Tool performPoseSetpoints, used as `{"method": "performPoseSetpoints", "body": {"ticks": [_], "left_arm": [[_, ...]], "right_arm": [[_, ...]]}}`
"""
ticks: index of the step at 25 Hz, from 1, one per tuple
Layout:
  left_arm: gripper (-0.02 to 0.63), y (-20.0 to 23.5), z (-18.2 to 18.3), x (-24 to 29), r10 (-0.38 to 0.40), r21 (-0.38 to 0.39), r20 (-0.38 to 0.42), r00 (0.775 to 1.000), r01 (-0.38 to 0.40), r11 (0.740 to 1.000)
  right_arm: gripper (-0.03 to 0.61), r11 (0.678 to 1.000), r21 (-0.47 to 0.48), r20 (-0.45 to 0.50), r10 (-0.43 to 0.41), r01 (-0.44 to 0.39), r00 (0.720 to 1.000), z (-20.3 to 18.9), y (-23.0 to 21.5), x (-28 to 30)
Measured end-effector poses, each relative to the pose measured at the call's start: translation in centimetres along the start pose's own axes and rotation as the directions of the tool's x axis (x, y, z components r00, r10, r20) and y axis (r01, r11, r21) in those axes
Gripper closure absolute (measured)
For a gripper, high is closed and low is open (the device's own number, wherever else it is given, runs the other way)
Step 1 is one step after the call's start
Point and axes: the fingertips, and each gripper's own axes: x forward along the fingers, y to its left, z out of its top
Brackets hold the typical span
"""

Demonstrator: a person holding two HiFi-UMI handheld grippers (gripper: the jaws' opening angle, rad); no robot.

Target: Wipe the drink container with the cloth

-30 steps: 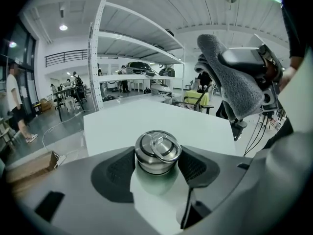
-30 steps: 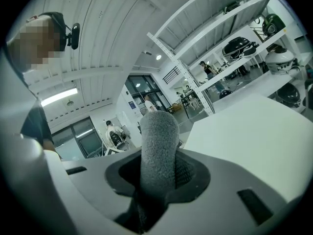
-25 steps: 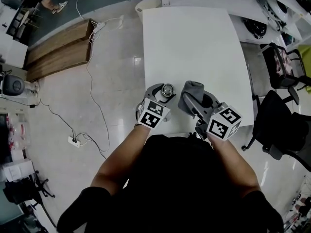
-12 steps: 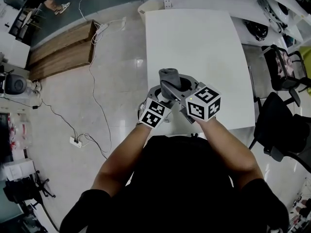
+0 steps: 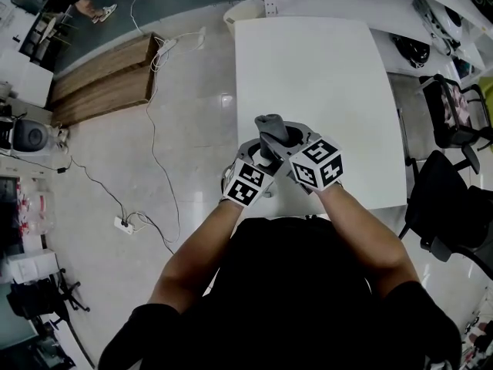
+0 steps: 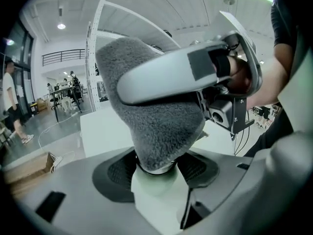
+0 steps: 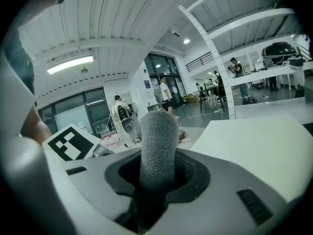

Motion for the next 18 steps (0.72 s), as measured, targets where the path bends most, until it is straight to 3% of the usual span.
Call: {"method": "performPoseSetpoints", "body": {"ticks": [18], "left_arm": [[0.344, 0.3, 0.4, -0.4, 0.009, -0.008, 0.008, 1.0, -0.009, 1.0]], "right_arm": [[0.469, 0.989, 0.106, -0.015, -0.104, 0.105, 0.994, -2.7, -5.7, -2.6]]}}
